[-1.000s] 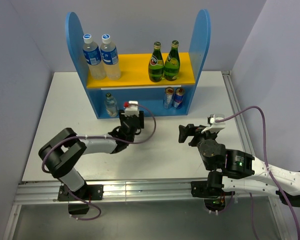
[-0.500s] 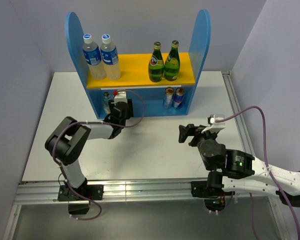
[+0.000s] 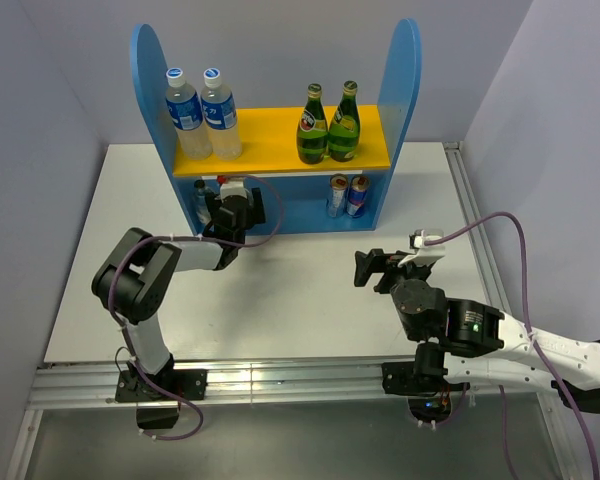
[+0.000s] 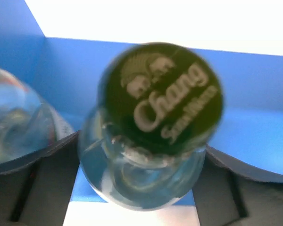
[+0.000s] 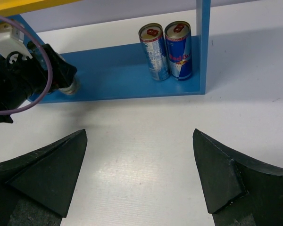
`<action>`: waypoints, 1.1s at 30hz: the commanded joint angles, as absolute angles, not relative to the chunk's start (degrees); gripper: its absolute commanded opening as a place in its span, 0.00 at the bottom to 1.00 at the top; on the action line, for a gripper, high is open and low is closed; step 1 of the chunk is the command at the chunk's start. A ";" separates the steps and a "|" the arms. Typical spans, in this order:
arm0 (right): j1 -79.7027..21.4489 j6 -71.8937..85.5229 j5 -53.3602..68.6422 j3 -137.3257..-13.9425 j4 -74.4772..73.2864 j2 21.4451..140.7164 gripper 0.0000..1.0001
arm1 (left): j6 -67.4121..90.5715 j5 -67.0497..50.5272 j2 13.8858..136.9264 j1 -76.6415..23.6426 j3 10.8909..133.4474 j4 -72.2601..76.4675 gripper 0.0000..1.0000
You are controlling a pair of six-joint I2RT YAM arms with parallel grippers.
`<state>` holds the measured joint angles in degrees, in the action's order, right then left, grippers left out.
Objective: Place and organize the beverage onto the shelf
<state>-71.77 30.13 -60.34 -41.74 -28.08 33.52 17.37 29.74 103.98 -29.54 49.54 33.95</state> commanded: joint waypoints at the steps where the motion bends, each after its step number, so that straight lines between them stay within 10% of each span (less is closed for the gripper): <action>1: -72.07 29.71 -61.08 -41.92 -26.19 33.40 1.00 | 17.75 28.83 102.40 -29.36 52.47 41.13 0.99; 33: -72.60 37.09 -56.00 -47.01 -36.99 32.96 1.00 | 33.02 48.49 72.36 -44.11 35.24 14.98 0.99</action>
<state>-71.99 34.33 -58.83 -42.94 -34.00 32.95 26.55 42.68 78.22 -40.75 35.35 24.38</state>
